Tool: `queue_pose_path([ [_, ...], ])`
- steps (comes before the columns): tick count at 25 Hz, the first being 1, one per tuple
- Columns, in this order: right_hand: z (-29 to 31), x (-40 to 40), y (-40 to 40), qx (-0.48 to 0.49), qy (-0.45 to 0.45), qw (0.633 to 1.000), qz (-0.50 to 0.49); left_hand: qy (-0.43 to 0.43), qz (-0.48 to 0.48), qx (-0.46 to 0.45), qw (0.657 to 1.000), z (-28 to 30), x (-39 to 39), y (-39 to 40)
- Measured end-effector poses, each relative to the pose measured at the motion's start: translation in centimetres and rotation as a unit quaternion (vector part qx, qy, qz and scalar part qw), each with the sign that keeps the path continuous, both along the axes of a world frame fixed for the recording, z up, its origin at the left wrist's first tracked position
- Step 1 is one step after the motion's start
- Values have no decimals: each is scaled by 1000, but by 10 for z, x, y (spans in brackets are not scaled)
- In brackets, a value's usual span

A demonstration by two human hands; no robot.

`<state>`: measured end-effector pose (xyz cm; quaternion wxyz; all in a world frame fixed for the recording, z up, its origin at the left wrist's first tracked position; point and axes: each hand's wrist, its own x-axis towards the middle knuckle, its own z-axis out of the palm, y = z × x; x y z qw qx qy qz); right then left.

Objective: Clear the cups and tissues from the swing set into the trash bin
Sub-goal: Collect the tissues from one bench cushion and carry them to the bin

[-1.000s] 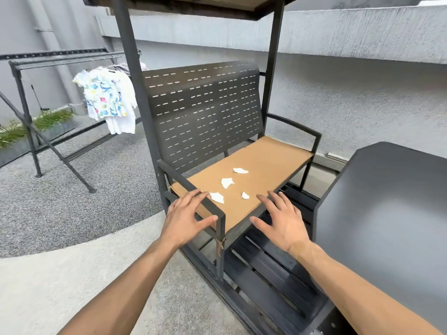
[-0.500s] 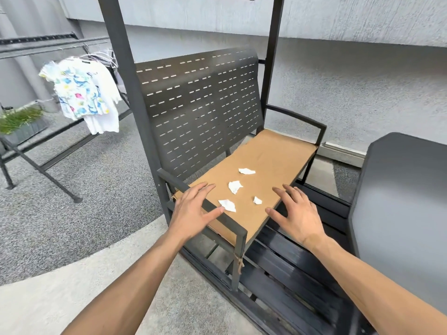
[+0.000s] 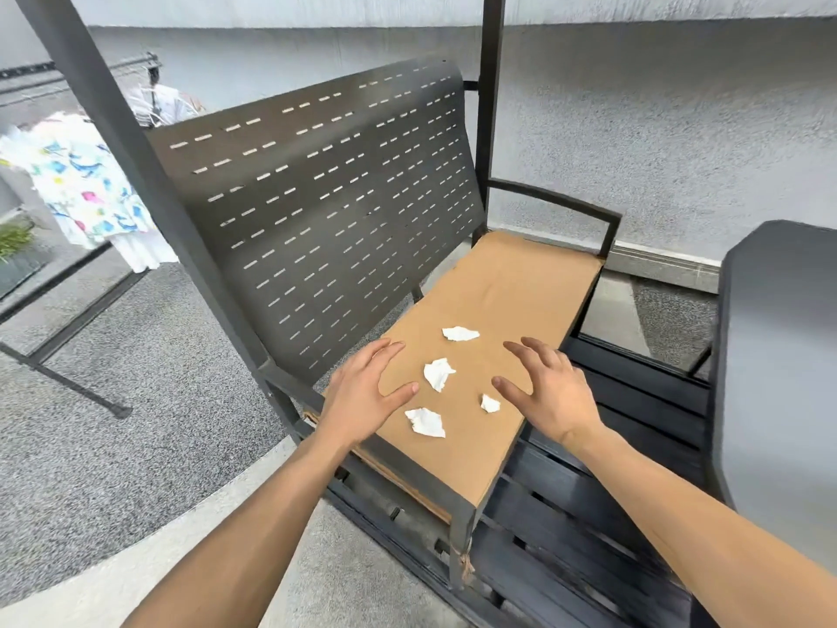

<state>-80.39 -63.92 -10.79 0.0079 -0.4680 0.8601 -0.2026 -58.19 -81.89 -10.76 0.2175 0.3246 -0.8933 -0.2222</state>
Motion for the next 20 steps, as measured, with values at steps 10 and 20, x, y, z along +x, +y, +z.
queue_pose_path([
  [10,-23,-76,-81,30,-18,999,-11,-1,-25,25,999,-23,-93,-91],
  [20,-63,-93,-160,43,-46,985,-161,-24,-156,59,986,-68,-175,-219],
])
